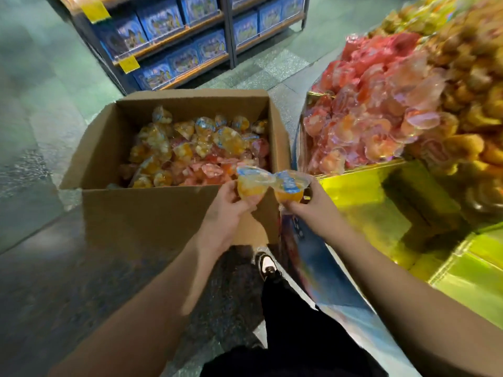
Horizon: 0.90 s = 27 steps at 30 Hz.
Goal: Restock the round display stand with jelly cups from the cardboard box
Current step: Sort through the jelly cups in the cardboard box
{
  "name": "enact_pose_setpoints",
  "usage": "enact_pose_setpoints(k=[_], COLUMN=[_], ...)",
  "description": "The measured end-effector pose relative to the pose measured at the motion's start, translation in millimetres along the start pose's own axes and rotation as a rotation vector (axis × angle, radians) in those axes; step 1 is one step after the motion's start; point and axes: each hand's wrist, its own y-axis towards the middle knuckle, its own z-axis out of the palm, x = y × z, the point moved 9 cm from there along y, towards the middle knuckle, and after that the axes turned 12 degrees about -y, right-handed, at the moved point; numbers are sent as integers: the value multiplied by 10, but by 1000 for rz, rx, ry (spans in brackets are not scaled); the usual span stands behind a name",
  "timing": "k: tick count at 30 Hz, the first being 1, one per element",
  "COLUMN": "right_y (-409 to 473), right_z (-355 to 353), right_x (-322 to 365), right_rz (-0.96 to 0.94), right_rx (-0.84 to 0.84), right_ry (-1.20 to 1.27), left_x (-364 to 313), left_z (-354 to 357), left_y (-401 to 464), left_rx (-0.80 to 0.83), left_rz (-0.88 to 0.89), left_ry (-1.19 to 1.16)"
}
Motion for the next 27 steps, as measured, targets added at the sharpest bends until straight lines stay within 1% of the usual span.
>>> enact_pose_setpoints(k=[3,6,8,10,13,21,27], right_y=[-701,-1311,-1671,-2002,-2444,-3514,-4604], right_z=[-276,-602,-836,-1087,-1426,-2345,-3259], right_x=[33,-37,-79,-106,-234,-867,-1646], right_rz=[3,47,79,101,150,269,397], right_rx=[-80,-149,-196,-261,-343,-553,-722], right_ry=[35,7,7,8,13,13,19], left_x=[71,87,164,269,452,1191,1977], left_z=[235,579,890,1241,1695,2895,4170], left_y=[-482,-854,-1043,-1230,-1443,-1980,-2657], left_rx=[95,185,297,422,507,661,830], left_rz=[45,104,77,18,-36,-111,-144], left_ry=[69,157,222,194,132,173,299])
